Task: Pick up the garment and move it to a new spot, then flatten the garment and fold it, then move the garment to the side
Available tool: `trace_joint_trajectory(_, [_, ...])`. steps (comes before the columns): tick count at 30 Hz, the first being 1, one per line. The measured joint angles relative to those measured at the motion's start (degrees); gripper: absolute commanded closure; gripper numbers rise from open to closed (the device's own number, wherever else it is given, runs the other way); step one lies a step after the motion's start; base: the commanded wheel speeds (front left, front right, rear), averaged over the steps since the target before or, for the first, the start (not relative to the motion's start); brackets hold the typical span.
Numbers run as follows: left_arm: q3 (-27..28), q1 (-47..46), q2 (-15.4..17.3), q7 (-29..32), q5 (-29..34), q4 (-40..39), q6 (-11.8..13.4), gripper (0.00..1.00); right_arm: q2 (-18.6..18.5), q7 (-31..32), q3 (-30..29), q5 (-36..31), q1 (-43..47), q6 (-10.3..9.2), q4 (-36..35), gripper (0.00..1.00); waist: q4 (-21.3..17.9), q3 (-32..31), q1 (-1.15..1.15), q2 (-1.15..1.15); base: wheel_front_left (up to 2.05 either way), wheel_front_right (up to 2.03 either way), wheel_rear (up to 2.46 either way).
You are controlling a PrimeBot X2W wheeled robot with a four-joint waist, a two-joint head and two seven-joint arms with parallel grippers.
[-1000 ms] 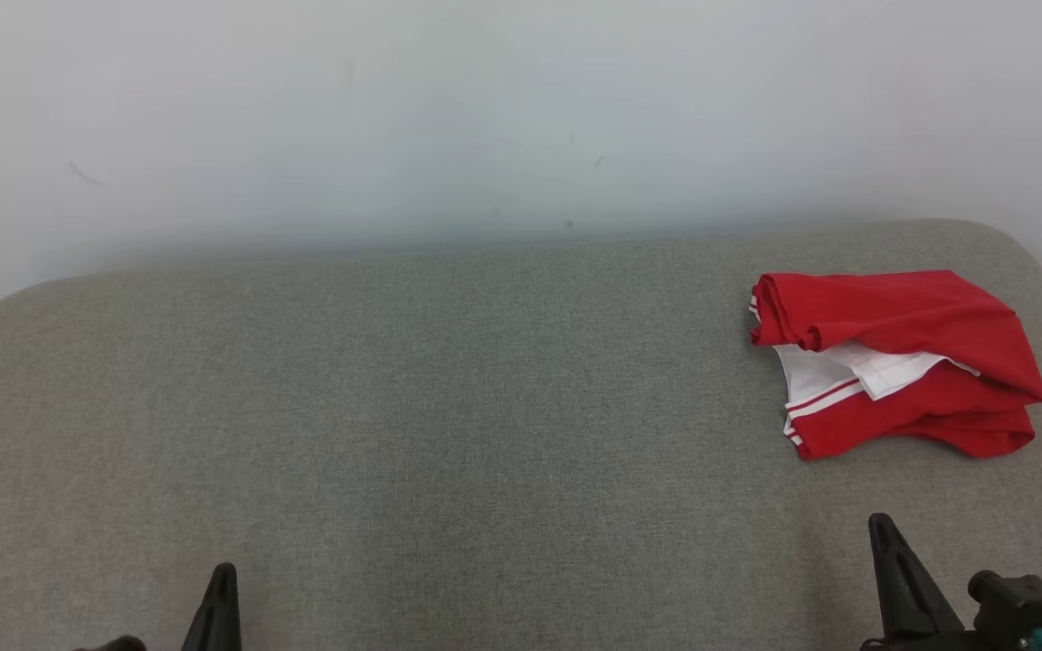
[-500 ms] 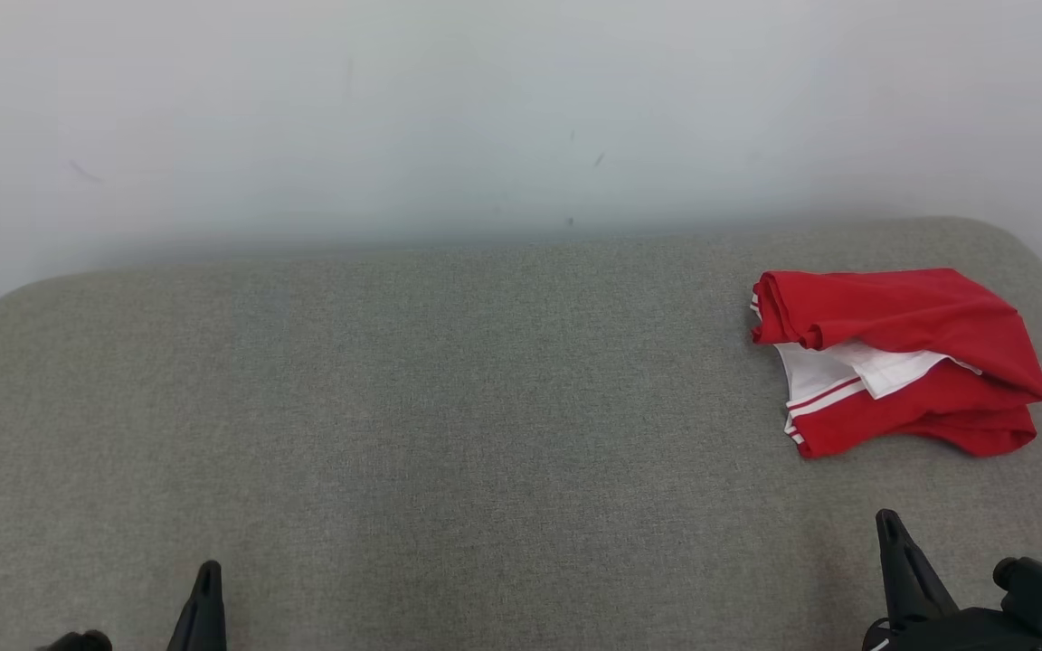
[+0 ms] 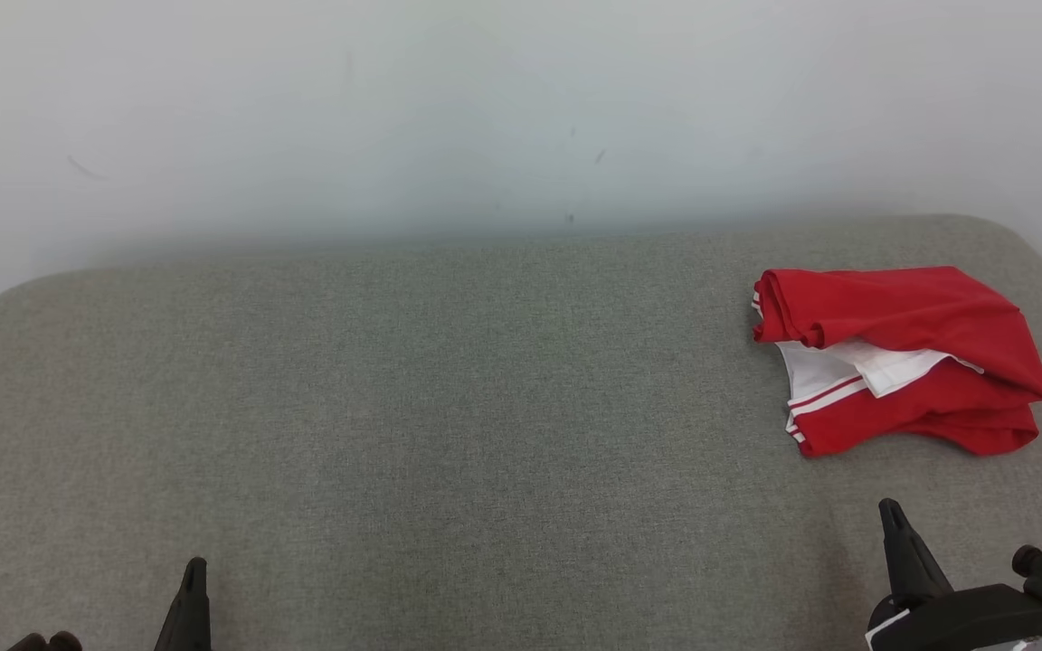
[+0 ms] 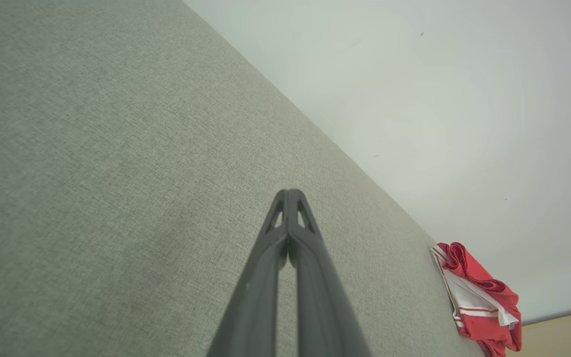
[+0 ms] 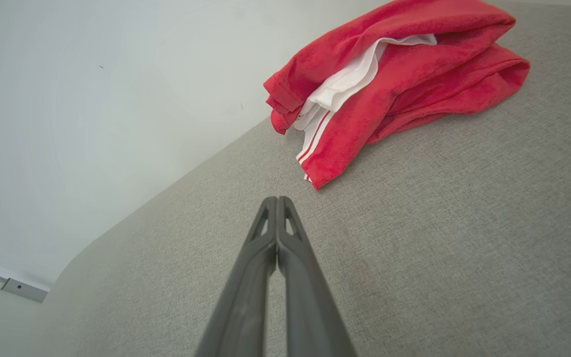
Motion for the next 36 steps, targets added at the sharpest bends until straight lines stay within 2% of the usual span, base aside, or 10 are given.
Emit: trace_joint_trajectory(36, [7.2, -4.2, -3.0, 6.5, -26.1, 4.6, -5.1, 1.0, 4.0, 7.3, -6.4, 26.8, -4.7, 5.23, 4.5, 1.0, 0.1, 0.6, 0.0, 0.0, 0.0, 0.0, 0.0])
